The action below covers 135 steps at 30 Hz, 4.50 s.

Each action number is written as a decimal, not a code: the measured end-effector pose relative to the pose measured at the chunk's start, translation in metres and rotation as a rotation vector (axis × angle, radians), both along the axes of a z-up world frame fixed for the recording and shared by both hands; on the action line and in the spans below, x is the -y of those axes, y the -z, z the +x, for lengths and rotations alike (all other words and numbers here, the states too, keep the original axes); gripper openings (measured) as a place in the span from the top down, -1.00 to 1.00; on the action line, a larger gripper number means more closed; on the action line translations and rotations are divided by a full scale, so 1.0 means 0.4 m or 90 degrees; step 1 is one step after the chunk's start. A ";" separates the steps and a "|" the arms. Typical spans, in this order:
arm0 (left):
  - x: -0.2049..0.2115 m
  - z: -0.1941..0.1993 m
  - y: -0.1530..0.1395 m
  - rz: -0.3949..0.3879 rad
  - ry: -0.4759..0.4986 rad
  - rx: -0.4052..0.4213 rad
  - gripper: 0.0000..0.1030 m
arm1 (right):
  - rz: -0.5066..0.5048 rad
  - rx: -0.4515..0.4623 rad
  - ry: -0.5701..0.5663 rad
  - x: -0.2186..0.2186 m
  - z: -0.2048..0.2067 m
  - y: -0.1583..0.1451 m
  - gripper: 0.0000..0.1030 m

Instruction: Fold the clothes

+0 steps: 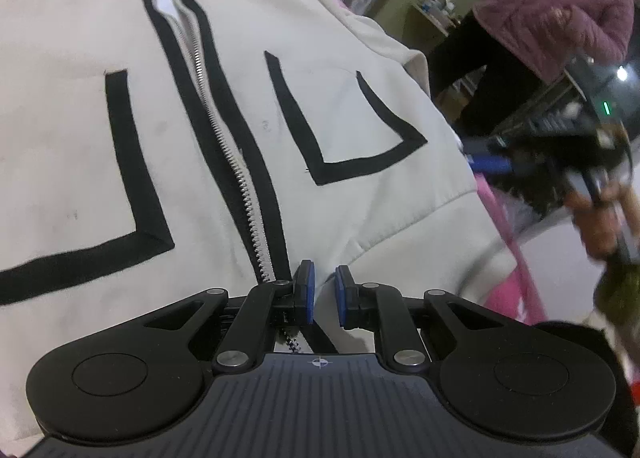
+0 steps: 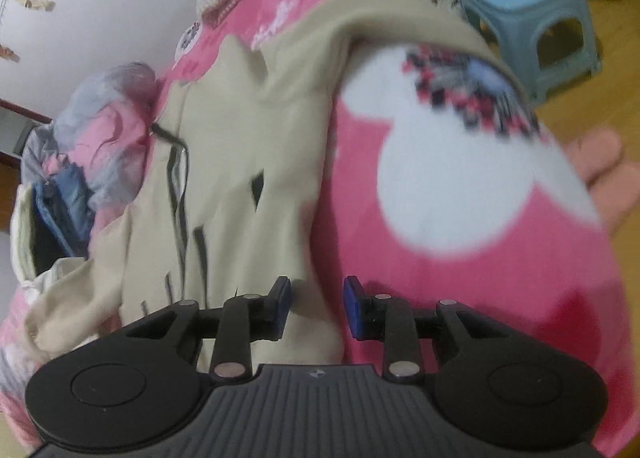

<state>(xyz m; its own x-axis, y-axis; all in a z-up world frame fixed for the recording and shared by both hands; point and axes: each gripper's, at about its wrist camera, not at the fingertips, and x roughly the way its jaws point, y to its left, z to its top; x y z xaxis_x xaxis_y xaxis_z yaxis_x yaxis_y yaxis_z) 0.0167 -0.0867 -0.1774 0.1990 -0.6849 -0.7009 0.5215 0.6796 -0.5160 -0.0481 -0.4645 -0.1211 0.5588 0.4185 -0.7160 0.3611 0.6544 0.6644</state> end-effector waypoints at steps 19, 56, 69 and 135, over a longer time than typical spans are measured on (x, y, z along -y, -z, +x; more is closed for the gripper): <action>-0.022 0.010 0.007 -0.028 -0.036 -0.044 0.74 | 0.005 -0.058 0.014 -0.112 -0.199 0.000 0.92; -0.007 -0.052 -0.012 -0.020 -0.020 0.093 0.72 | -0.407 0.160 -0.276 -0.478 0.295 -0.140 0.61; -0.056 -0.043 0.037 -0.114 -0.042 0.064 0.72 | -0.447 0.169 -0.244 -0.505 0.613 -0.060 0.62; -0.021 -0.017 -0.007 -0.011 -0.018 0.020 0.67 | -0.119 0.125 0.177 -0.191 -0.049 -0.031 0.57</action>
<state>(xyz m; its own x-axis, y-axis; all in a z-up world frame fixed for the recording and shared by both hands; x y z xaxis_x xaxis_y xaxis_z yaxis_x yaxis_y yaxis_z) 0.0100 -0.0783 -0.1744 0.2402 -0.6904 -0.6824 0.5192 0.6853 -0.5106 -0.0678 -0.3881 -0.1087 0.7669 0.1040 -0.6332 0.4194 0.6656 0.6173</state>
